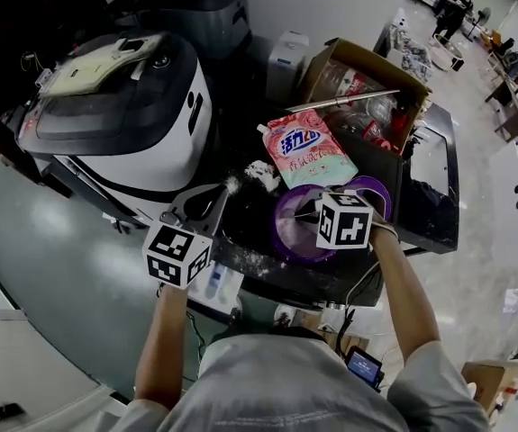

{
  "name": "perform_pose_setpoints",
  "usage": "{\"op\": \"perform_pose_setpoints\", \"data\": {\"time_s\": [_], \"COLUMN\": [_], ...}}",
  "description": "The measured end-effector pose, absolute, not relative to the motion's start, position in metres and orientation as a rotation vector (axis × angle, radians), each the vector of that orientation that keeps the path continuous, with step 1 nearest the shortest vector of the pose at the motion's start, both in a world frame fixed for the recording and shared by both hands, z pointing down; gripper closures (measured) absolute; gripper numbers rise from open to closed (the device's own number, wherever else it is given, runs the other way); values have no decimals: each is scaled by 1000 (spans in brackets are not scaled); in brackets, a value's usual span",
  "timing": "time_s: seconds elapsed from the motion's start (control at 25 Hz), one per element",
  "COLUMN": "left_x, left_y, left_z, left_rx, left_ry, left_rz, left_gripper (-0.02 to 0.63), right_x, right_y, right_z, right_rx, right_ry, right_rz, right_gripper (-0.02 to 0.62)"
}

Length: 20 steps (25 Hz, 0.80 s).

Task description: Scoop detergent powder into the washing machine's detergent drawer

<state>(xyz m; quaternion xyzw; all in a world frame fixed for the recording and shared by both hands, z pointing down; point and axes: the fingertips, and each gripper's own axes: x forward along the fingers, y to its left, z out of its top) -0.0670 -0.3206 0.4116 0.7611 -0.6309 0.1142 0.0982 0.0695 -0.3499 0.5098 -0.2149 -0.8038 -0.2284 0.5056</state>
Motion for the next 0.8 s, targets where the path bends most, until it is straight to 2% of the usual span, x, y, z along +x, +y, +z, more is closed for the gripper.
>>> {"op": "perform_pose_setpoints", "data": {"time_s": [0.28, 0.8], "left_x": [-71, -64], "left_y": [-318, -319], "left_z": [410, 407], "left_rx": [2237, 2254], "left_ry": [-1885, -1878], "left_rz": [351, 349], "left_gripper": [595, 597], "right_x": [73, 94], "right_y": [-340, -324], "right_z": [521, 532], "right_rx": [-626, -760], "right_ry": [-1828, -1730], "right_rz": [-611, -518], "right_gripper": [581, 581]}}
